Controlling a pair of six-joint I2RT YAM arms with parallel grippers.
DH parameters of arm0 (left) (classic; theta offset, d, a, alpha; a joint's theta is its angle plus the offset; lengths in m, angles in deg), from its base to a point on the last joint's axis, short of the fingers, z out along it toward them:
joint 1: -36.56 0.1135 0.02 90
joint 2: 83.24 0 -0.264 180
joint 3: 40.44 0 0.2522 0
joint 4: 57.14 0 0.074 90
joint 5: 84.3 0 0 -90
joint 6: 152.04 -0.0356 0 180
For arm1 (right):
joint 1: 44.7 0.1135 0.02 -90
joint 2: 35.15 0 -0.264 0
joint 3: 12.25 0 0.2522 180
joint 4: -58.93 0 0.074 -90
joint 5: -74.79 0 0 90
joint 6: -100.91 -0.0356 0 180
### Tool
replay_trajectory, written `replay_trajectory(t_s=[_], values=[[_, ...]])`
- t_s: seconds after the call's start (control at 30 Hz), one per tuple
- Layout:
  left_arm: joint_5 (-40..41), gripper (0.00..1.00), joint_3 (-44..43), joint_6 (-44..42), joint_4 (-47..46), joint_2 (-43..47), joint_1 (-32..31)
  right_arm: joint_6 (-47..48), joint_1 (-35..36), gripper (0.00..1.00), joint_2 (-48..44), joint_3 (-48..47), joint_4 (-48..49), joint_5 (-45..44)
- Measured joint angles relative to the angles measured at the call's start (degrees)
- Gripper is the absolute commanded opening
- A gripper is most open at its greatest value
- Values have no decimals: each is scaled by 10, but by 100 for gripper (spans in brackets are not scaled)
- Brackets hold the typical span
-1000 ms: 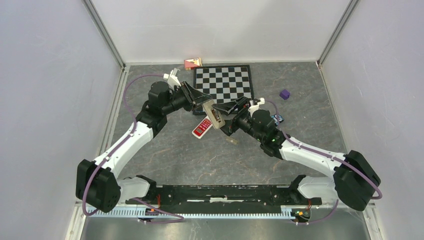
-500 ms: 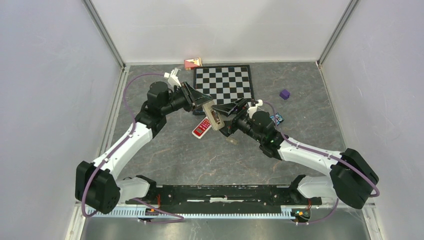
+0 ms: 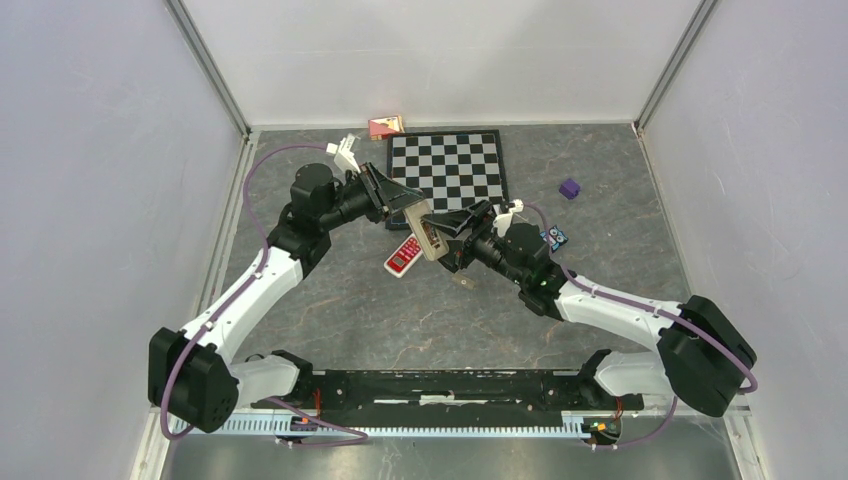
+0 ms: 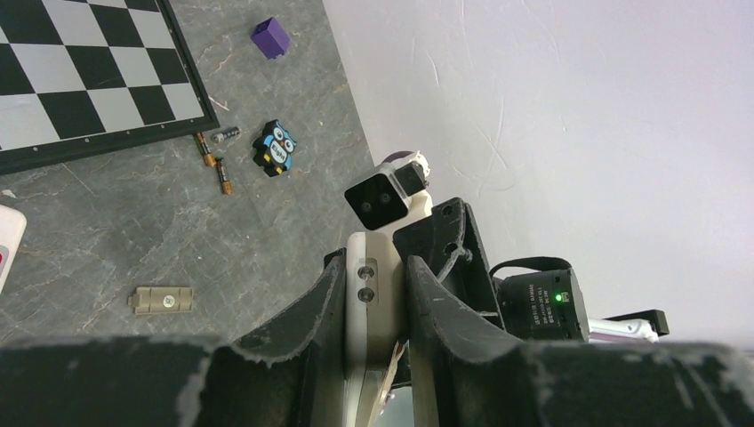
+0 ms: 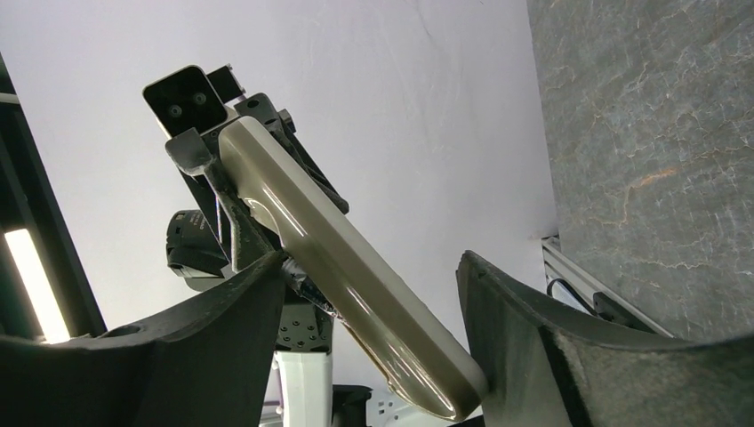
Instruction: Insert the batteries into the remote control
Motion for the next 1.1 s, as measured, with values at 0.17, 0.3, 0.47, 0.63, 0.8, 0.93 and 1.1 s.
replay_trajectory(t_s=[0.17, 0.3, 0.47, 0.63, 0.8, 0.93, 1.1], values=[[-4, 2, 0, 0, 0, 0, 1, 0, 0, 66, 0, 7, 11, 7], [-4, 2, 0, 0, 1, 1, 1, 0, 0, 62, 2, 10, 20, 10], [-4, 2, 0, 0, 5, 1, 1, 0, 0, 59, 2, 14, 25, 12], [-3, 2, -6, 1, 20, 1, 1, 0, 0, 52, 2, 19, 30, 15], [2, 2, -19, 5, 45, 1, 1, 1, 0, 47, 2, 19, 37, 18], [6, 2, -28, 14, 58, -3, 1, 5, 0, 66, 2, 19, 39, 18], [-2, 2, -32, 15, 68, -4, 4, 28, -7, 95, 0, 19, 42, 17]])
